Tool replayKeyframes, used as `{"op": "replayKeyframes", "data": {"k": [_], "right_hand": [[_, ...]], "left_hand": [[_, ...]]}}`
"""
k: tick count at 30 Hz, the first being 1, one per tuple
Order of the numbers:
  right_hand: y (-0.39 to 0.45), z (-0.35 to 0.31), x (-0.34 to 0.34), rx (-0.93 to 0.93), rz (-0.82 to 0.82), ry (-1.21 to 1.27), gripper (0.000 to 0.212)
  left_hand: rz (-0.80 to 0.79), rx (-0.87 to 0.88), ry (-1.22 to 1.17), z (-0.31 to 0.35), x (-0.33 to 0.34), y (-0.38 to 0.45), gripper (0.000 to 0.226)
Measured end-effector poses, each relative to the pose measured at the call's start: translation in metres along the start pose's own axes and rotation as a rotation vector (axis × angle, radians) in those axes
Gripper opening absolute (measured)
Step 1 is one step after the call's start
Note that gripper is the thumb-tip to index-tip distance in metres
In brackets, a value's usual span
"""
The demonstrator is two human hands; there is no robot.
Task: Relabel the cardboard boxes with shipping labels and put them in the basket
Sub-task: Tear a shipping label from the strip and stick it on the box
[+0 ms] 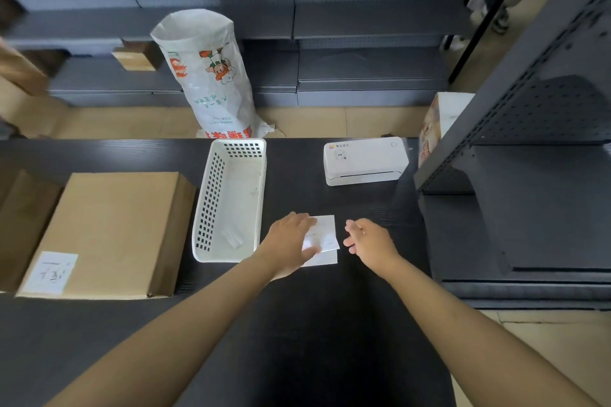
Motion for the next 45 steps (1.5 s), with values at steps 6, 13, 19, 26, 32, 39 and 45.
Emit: {"op": "replayKeyframes", "data": {"k": [6, 13, 19, 26, 32, 39, 45], "right_hand": [[-0.014, -0.006, 0.012, 0.175, -0.096, 0.27, 0.058], [-0.061, 0.013, 0.027, 0.328, -0.189, 0.419, 0.038], [-0.095, 0.023, 0.041, 0.295, -0.139, 0.493, 0.011], [-0.133, 0.062, 0.077, 0.341, -0.132, 0.652, 0.019], [-0.146, 0.067, 0.101, 0.291, -0.186, 0.858, 0.028], [-0.143, 0.068, 0.101, 0.289, -0.175, 0.821, 0.029], [-0.132, 0.069, 0.099, 0.282, -0.134, 0.68, 0.02]], "left_hand": [[0.017, 0.08, 0.016, 0.016, -0.012, -0.036, 0.058], [0.0, 0.162, 0.097, 0.031, -0.001, -0.071, 0.062], [-0.02, 0.256, 0.163, 0.045, 0.023, -0.101, 0.067], [-0.141, 0.252, 0.076, 0.045, 0.068, -0.134, 0.083], [-0.028, 0.159, 0.059, 0.044, 0.079, -0.134, 0.059], [0.059, 0.127, -0.01, 0.045, 0.081, -0.126, 0.049], [0.109, 0.084, -0.018, 0.045, 0.08, -0.12, 0.043]]}}
Point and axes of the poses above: each hand's wrist, its own y-axis towards the middle knuckle, its own x-axis out of the palm, z = x × y, the point moved 9 cm from there along y, towards the middle knuckle
